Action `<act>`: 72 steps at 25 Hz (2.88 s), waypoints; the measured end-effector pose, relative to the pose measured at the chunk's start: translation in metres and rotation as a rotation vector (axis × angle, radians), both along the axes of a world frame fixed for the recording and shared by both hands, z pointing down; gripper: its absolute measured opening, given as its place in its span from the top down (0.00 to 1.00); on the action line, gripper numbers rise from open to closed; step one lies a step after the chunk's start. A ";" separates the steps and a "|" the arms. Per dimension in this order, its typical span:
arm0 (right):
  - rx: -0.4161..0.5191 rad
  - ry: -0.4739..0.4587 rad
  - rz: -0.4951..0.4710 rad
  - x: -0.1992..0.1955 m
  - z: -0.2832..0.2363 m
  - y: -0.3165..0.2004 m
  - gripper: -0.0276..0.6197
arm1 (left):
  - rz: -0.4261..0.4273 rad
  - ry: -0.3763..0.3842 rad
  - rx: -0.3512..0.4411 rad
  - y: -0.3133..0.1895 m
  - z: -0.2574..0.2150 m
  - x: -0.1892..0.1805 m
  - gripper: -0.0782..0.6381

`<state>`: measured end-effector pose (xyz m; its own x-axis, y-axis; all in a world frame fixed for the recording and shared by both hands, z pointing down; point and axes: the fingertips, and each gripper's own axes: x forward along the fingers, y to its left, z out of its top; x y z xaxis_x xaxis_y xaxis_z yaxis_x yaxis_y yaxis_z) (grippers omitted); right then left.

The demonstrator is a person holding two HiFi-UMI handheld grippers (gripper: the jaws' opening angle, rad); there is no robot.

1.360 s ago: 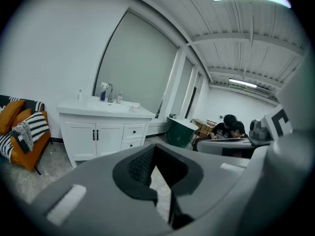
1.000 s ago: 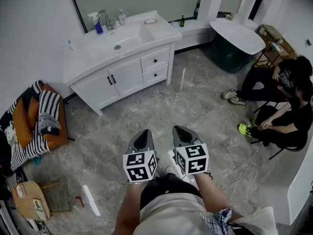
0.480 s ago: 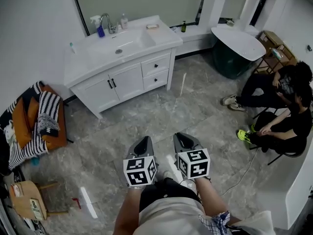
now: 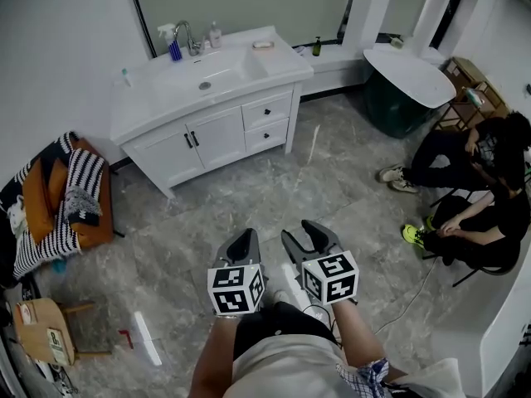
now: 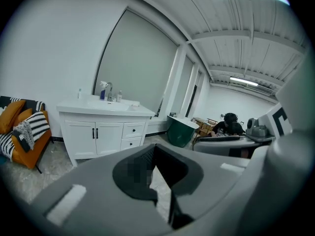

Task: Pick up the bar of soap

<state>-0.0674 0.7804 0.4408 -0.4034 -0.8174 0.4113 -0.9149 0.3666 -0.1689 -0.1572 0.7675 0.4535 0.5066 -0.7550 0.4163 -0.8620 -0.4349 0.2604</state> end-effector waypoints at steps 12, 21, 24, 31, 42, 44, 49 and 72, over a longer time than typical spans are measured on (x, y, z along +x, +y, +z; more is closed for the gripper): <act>-0.004 -0.006 -0.015 0.030 -0.003 -0.002 0.64 | -0.010 0.009 -0.015 -0.001 0.003 0.027 0.88; -0.019 -0.028 -0.010 0.039 0.001 0.000 0.64 | -0.008 -0.006 -0.019 0.002 0.004 0.037 0.88; -0.015 -0.030 -0.007 0.037 0.002 -0.004 0.64 | -0.016 -0.010 -0.008 -0.003 0.002 0.034 0.88; -0.004 -0.013 0.011 0.039 0.007 -0.024 0.64 | 0.010 -0.024 0.009 -0.025 0.008 0.036 0.88; 0.011 0.064 -0.023 0.029 0.005 -0.090 0.64 | 0.009 -0.004 -0.001 -0.089 0.010 0.029 0.88; 0.010 0.073 -0.029 0.025 0.006 -0.104 0.64 | 0.008 0.002 -0.008 -0.103 0.011 0.028 0.88; 0.006 0.045 0.011 0.027 0.004 -0.141 0.64 | 0.027 -0.005 0.007 -0.141 0.006 0.027 0.88; 0.013 0.064 0.126 0.005 -0.007 -0.269 0.64 | 0.120 -0.005 0.012 -0.276 -0.005 0.007 0.88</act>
